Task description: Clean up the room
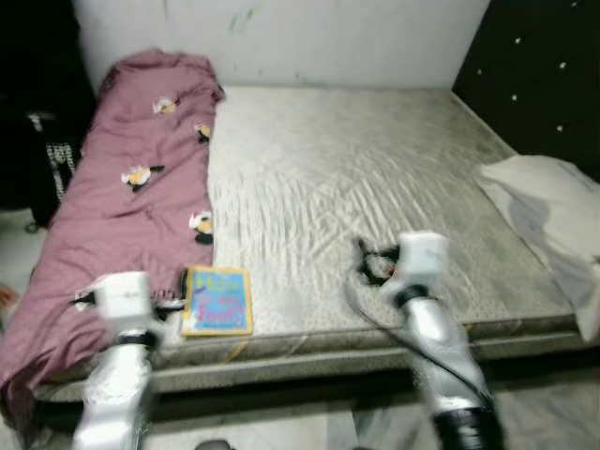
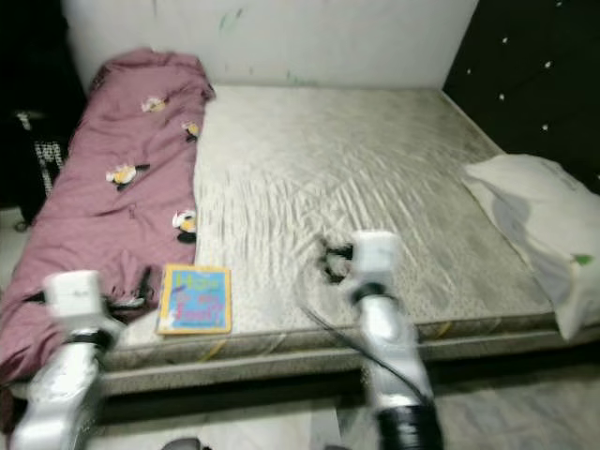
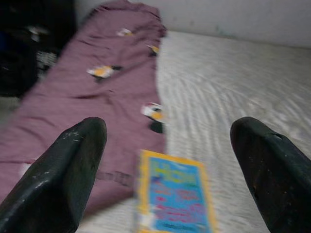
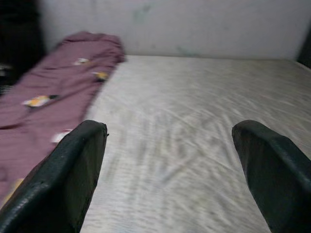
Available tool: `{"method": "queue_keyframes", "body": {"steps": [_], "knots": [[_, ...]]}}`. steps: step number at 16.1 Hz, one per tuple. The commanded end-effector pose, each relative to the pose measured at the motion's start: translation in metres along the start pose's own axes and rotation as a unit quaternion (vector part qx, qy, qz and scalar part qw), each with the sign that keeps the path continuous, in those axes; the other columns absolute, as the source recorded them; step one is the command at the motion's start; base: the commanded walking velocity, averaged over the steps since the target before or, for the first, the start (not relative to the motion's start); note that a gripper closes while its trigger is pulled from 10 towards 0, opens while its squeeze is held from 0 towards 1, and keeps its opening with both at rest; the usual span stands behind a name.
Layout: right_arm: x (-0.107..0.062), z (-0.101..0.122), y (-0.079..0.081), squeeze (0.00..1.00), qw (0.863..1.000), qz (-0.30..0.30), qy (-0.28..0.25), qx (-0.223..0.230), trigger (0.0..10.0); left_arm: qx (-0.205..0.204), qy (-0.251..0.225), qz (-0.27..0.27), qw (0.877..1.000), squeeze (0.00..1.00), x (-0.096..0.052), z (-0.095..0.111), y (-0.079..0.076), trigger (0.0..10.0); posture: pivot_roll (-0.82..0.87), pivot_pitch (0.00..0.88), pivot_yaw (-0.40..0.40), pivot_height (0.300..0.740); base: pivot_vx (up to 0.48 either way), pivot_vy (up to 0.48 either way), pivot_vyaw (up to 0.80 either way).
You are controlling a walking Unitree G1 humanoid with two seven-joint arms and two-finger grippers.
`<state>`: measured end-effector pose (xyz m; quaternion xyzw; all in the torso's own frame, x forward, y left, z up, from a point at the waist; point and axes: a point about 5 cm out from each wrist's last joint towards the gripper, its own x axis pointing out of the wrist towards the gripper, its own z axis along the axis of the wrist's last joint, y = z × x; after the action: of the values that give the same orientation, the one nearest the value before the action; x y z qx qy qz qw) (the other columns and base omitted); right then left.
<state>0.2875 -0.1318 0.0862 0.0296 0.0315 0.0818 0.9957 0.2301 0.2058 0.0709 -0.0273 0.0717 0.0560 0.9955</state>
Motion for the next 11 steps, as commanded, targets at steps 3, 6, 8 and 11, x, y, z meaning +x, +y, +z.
{"method": "queue_keyframes", "body": {"steps": [3,6,8,11], "knots": [[-0.0013,0.0015,-0.0142,0.00,1.000,-0.017,0.003,-0.007,10.0,-0.015,-0.016,-0.030,0.999,0.00,0.0007,0.0043,-0.0123,10.0,0.02,0.000,-0.044,0.740,0.000,0.000,0.00],[-0.0011,0.0012,-0.0141,0.00,1.000,-0.016,0.004,-0.007,10.0,-0.017,-0.016,-0.033,0.999,0.00,0.0001,0.0045,-0.0128,10.0,0.02,0.000,-0.045,0.740,0.184,0.000,0.00],[-0.0012,0.0011,-0.0140,0.00,1.000,-0.016,0.005,-0.007,10.0,-0.018,-0.016,-0.035,0.999,0.00,-0.0002,0.0042,-0.0128,10.0,0.02,0.000,-0.045,0.740,0.315,0.000,0.00],[-0.0010,0.0012,-0.0141,0.00,1.000,-0.016,0.006,-0.007,10.0,-0.017,-0.016,-0.036,0.999,0.00,-0.0003,0.0041,-0.0130,10.0,0.02,0.000,-0.046,0.740,0.333,0.000,0.00]]}}
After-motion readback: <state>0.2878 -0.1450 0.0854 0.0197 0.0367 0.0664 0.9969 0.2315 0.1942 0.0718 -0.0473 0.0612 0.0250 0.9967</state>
